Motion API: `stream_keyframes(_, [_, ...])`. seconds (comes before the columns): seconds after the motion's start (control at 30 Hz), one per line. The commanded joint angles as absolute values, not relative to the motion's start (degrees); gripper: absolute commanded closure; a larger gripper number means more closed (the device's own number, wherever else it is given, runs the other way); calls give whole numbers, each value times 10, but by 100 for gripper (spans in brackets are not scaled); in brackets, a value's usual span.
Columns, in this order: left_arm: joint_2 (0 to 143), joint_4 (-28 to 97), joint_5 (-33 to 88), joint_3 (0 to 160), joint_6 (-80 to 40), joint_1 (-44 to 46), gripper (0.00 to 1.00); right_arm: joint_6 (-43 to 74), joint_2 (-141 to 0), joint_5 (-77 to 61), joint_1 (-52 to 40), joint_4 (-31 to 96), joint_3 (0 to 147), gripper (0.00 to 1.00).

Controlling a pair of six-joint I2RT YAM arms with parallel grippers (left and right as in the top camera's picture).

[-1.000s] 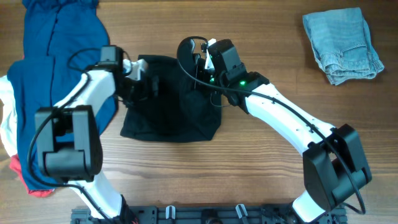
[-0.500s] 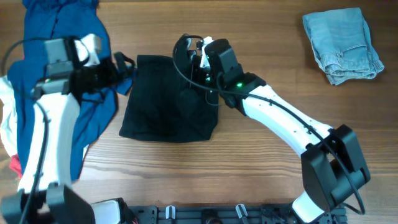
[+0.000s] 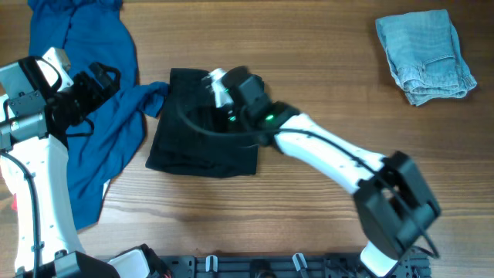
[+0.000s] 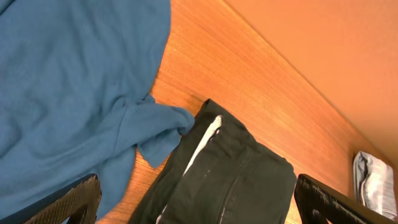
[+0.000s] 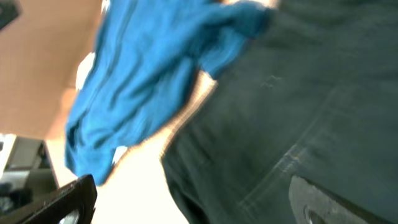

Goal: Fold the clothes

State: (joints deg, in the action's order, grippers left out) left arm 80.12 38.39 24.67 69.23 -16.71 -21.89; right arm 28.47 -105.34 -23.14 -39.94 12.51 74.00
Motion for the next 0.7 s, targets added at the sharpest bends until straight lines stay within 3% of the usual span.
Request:
stream_keyframes(0.0, [795, 391, 246, 696, -169, -215, 0, 205, -1012, -223, -337, 216, 754, 3])
stream_keyframes(0.1, [795, 395, 243, 696, -167, -194, 0, 145, -1028, -216, -318, 272, 754, 8])
stream_keyframes(0.23, [795, 396, 227, 696, -139, -157, 0, 90, -1059, -206, -323, 267, 754, 25])
stream_keyframes(0.3, [795, 402, 206, 696, -139, -140, 0, 69, -1086, -194, -327, 262, 754, 53])
stream_keyframes(0.33, [795, 407, 192, 696, -139, -133, 0, 61, -1095, -193, -327, 260, 754, 76])
stream_keyframes(0.37, [795, 410, 183, 696, -139, -130, 0, 59, -1107, -193, -327, 258, 754, 89])
stream_keyframes(0.4, [795, 412, 179, 696, -139, -128, 0, 57, -1119, -193, -327, 256, 754, 96])
stream_keyframes(0.67, [795, 418, 179, 695, -139, -127, 0, 96, -1175, -165, -316, 302, 754, 96])
